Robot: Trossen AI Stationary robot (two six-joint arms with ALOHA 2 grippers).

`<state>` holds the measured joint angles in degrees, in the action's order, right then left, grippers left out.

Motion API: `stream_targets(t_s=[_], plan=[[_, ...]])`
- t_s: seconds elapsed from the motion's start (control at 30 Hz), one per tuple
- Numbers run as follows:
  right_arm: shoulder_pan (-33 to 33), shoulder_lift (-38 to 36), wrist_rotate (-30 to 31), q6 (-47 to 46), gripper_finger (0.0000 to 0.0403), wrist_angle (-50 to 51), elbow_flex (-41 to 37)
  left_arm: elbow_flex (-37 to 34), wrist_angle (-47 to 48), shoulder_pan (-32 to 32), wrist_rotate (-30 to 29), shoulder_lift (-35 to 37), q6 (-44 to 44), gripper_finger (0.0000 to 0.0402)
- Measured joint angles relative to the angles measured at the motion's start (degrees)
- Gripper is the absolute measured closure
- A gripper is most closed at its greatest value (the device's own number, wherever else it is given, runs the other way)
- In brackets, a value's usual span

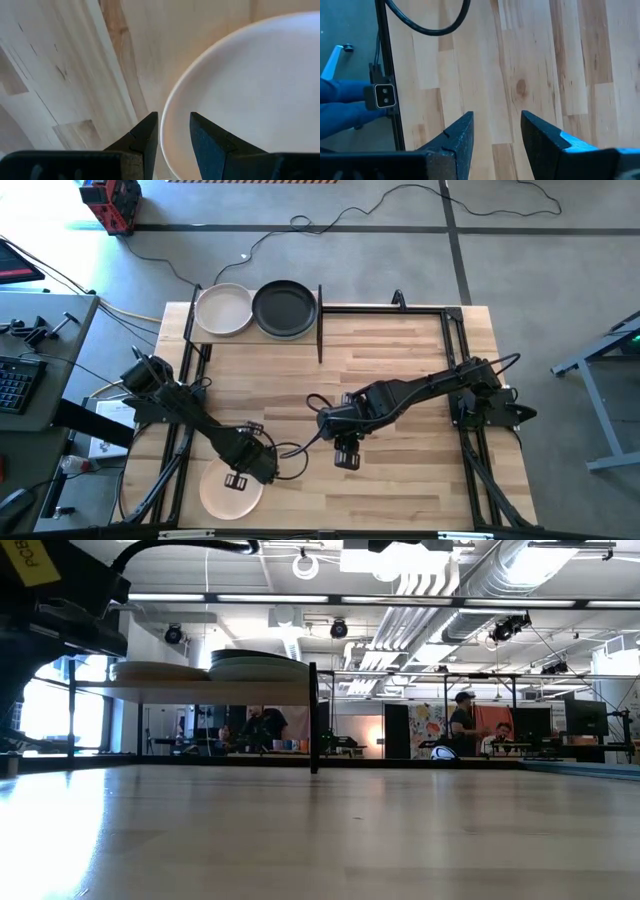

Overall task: Place and stack plates onto a shelf
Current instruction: Stack the light red plate on top of the light brown plate on the shelf

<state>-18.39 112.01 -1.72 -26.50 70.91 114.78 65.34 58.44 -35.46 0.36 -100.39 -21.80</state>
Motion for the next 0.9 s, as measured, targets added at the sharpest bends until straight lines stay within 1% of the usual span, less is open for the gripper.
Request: stream_targets(t_s=[0.23,0.4,0.53,0.7,0.9], plan=[[0.0,0.0,0.0,-0.4,0.0261,0.0,0.0,0.0,0.2,0.0,0.4,-0.6,1.4,0.0300],[0.0,0.0,0.0,-0.4,0.0261,-0.1,0.0,0.0,0.1,0.3,-0.7,-0.5,1.1,0.0300],[0.0,0.0,0.0,-0.4,0.0261,-0.3,0.0,0.0,-0.1,0.3,-0.8,-1.4,3.0,0.0300],[0.0,0.0,0.0,-0.5,0.0261,-0.5,0.0,0.0,-0.6,0.3,0.4,-2.9,3.2,0.0300],[0.0,0.0,0.0,-0.5,0.0261,-0.7,0.0,0.0,-0.5,0.5,0.5,-3.8,4.0,0.0300]])
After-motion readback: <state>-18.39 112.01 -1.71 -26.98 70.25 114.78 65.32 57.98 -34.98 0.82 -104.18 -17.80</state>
